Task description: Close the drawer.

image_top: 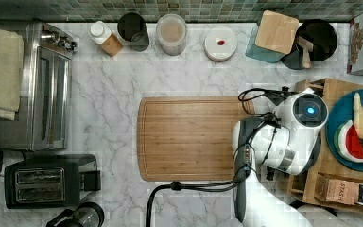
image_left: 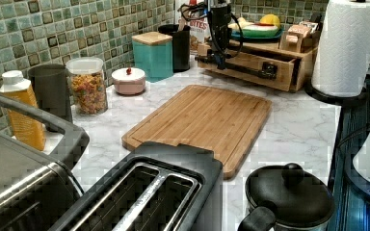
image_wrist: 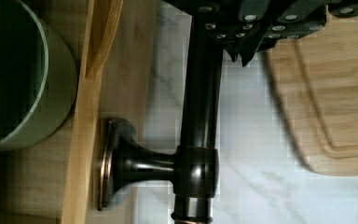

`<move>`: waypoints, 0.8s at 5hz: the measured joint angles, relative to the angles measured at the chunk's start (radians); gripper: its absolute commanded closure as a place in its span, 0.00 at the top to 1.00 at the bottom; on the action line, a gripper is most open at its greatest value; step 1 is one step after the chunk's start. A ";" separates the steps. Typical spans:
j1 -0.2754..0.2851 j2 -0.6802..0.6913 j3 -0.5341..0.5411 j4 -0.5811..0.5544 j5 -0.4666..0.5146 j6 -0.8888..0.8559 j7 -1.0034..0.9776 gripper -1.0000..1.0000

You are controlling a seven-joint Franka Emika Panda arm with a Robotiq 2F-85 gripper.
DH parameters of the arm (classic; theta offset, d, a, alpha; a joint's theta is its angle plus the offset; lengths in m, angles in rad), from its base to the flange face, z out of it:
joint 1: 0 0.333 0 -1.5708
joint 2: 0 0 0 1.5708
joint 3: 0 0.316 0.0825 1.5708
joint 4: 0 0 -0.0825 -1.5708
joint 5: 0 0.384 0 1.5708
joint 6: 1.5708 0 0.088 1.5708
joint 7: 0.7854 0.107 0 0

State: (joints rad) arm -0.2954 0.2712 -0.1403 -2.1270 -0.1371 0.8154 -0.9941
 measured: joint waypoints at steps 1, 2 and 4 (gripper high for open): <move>-0.013 0.019 -0.026 0.018 -0.036 0.013 0.000 0.00; -0.013 0.043 -0.056 0.049 -0.057 0.002 0.000 0.00; -0.004 0.091 -0.056 0.134 -0.056 -0.098 -0.059 0.00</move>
State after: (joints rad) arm -0.2993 0.3625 -0.1962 -1.9932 -0.1929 0.7178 -1.0527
